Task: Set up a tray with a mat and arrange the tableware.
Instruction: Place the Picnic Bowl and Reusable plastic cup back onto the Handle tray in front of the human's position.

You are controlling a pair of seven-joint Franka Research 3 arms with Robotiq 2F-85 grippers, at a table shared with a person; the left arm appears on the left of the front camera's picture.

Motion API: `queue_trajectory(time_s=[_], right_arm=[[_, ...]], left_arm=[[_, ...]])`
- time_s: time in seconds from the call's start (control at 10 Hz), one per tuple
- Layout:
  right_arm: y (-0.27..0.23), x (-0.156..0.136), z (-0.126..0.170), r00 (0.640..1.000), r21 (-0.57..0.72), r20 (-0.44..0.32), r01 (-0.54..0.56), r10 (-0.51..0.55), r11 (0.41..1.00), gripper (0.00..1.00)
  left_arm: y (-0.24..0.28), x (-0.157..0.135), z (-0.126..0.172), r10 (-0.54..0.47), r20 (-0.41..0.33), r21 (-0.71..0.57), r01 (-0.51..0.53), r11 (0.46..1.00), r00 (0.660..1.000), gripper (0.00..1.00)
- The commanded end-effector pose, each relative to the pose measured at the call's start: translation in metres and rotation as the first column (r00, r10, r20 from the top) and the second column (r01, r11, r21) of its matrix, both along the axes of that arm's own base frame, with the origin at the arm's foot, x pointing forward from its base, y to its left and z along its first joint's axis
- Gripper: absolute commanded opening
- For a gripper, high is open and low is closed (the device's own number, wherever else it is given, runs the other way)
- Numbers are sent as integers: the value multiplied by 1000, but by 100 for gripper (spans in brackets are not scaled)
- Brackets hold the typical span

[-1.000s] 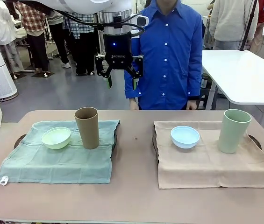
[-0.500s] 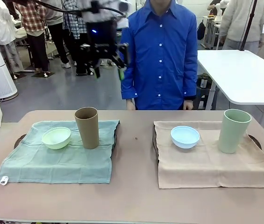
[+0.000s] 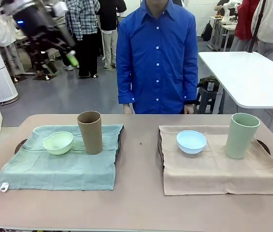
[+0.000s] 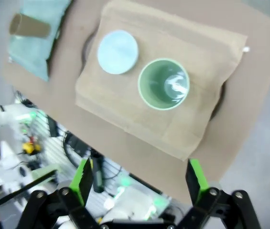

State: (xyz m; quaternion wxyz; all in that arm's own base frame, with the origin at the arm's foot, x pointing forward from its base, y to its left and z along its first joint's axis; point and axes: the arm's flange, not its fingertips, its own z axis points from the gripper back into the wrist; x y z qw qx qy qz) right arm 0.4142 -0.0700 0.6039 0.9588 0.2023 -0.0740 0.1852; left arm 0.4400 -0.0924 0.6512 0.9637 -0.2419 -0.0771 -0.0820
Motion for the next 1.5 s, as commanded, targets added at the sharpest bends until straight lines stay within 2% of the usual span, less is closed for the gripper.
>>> queue_trajectory(time_s=[0.0,0.2,0.3,0.4,0.5,0.6,0.8,0.9,1.0,1.1,1.2,1.3,1.4], right_arm=[[-36,-4,16,999,184,-13,52,-50,981,100],[-78,-13,19,991,356,-53,137,-126,924,100],[-105,-23,15,982,455,-102,190,-161,870,100],[-124,-30,10,971,525,-149,237,-186,818,100],[-140,-39,1,955,558,-210,294,-210,776,100],[-151,-46,-9,939,567,-265,335,-218,753,100],[-166,-59,-28,917,541,-319,384,-240,748,100],[-169,-65,-33,913,521,-326,390,-246,759,100],[-169,-70,-37,913,491,-323,387,-250,780,100],[-166,-73,-38,926,467,-303,350,-225,812,100],[-156,-72,-38,948,415,-261,282,-184,865,100],[-176,-67,-37,918,502,-314,377,-243,778,100],[-176,-67,-37,918,502,-314,377,-243,778,100]], left_arm=[[44,-39,-9,65,86,-214,-46,976,994,85],[86,-65,-9,158,128,-388,-97,917,979,85],[100,-82,-18,222,110,-497,-139,856,969,85],[117,-91,-22,265,78,-537,-183,824,961,85],[122,-100,-30,308,17,-568,-244,786,951,85],[127,-103,-36,352,-75,-571,-330,752,933,85],[146,-105,-46,402,-268,-558,-481,676,876,85],[163,-108,-42,445,-325,-529,-550,646,835,85],[173,-111,-28,492,-296,-461,-573,678,819,85],[156,-105,-53,407,-251,-549,-475,687,878,85],[156,-105,-53,407,-251,-549,-475,687,878,85],[156,-105,-53,407,-251,-549,-475,687,878,85],[156,-105,-53,407,-251,-549,-475,687,878,85]])
